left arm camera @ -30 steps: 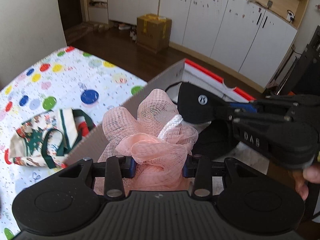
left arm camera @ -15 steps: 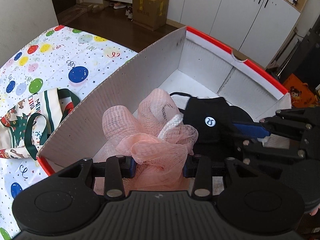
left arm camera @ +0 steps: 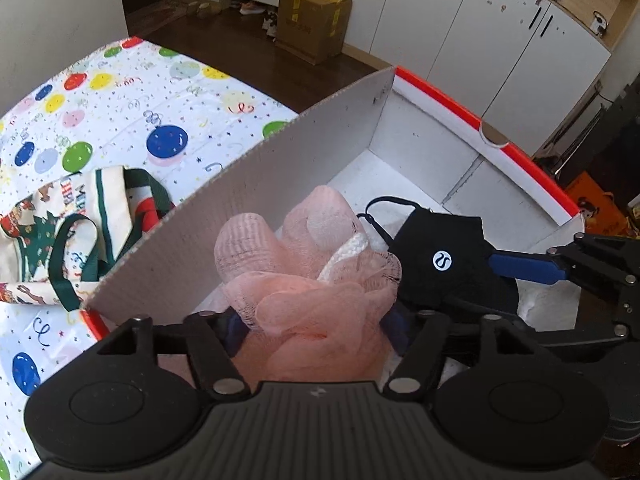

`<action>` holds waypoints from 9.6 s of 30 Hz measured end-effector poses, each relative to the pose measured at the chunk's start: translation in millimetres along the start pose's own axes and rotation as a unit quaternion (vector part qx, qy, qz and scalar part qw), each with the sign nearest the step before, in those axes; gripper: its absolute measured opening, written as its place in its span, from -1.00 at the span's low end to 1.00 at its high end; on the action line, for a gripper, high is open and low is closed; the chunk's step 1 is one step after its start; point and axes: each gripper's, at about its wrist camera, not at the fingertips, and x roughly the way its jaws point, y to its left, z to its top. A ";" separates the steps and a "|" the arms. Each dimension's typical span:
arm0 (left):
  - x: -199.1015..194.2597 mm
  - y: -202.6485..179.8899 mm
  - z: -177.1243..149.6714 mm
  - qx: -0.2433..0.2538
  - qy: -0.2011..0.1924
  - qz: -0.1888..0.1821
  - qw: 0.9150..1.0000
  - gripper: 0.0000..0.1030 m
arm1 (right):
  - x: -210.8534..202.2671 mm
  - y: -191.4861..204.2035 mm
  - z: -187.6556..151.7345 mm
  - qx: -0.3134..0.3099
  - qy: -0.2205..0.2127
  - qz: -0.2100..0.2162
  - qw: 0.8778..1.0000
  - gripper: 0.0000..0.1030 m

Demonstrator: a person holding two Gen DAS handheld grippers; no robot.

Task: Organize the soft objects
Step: 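Lower the mask and pink puff into the box and open both tools, then move both open tools back over the table toward the remaining items, then grasp the white tissue with the left tool while the right tool grasps the panda-print cloth, then carry the tissue and panda cloth with both tools over the box, then lower the tissue and panda cloth into the box and open both tools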

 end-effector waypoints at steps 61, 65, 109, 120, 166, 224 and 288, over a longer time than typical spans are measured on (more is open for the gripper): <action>-264.8 219.0 -242.7 -0.182 -0.248 0.109 0.945 1.00 | -88.3 281.1 -22.5 -0.174 -0.051 0.249 0.951 0.99; -252.5 246.7 -261.9 -0.210 -0.224 0.130 0.943 1.00 | -69.4 317.4 -37.4 -0.190 -0.027 0.256 0.947 0.99; -144.9 291.3 -306.8 -0.223 -0.133 0.225 0.939 -0.37 | 13.7 407.0 -71.2 -0.120 0.070 0.224 0.965 0.12; -156.5 297.8 -308.0 -0.261 -0.139 0.197 0.935 -0.68 | 3.1 394.7 -70.5 -0.092 0.044 0.220 0.970 -0.51; -231.0 149.3 -190.7 -0.161 -0.204 -0.005 0.966 -0.75 | -137.4 126.4 -17.0 0.091 -0.144 0.120 0.978 -0.74; -38.7 -30.2 -56.6 0.005 -0.032 -0.070 0.997 -0.75 | -2.3 -29.3 7.3 0.230 -0.098 -0.063 0.966 -0.71; -133.0 7.1 -89.2 0.018 -0.132 -0.036 0.990 0.36 | -97.9 24.7 -15.2 0.120 -0.112 0.056 0.985 0.39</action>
